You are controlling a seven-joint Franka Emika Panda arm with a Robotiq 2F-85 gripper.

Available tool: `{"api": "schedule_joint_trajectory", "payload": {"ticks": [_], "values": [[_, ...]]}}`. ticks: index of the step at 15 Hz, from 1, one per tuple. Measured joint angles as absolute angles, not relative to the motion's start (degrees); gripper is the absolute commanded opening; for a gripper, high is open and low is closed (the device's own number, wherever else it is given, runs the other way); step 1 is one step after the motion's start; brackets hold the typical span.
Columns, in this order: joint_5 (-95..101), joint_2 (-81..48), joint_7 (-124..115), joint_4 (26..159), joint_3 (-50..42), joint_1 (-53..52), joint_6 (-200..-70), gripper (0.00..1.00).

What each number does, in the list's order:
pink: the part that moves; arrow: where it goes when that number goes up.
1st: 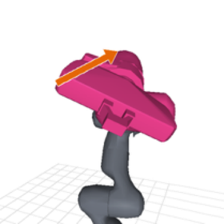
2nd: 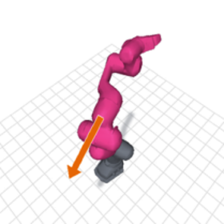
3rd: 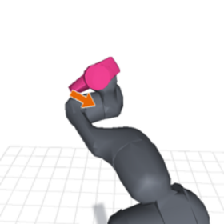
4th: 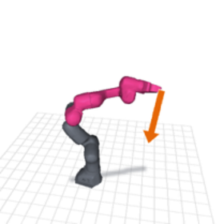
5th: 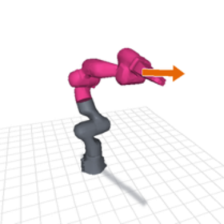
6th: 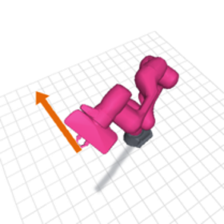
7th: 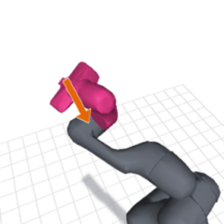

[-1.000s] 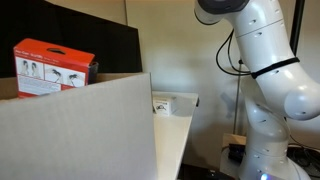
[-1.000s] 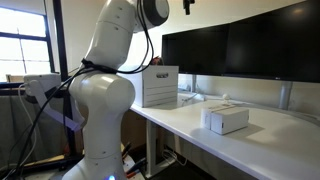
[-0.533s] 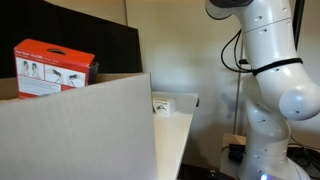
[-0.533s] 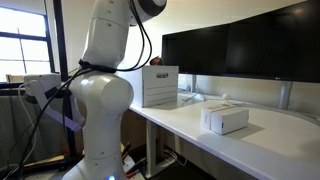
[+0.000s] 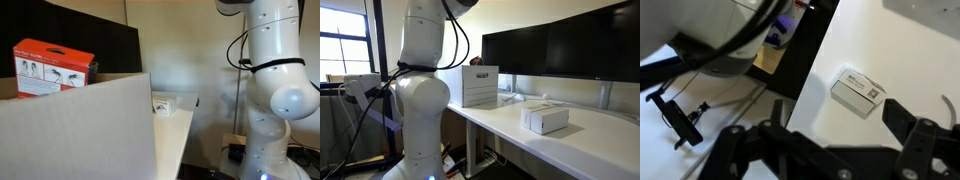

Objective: Pick up the red-blue box and put it in the bigger box

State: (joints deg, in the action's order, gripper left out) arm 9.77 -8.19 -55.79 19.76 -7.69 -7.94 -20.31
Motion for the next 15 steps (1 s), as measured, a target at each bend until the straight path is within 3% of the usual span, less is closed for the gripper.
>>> {"api": "schedule_joint_trajectory", "payload": {"ticks": [7,15], "values": [[-0.17,-6.72,-60.0,21.07,-11.18,6.77,-15.9,1.0],[7.71,-6.93,-47.15,25.65,-15.69,12.73,-15.9,1.0]]}}
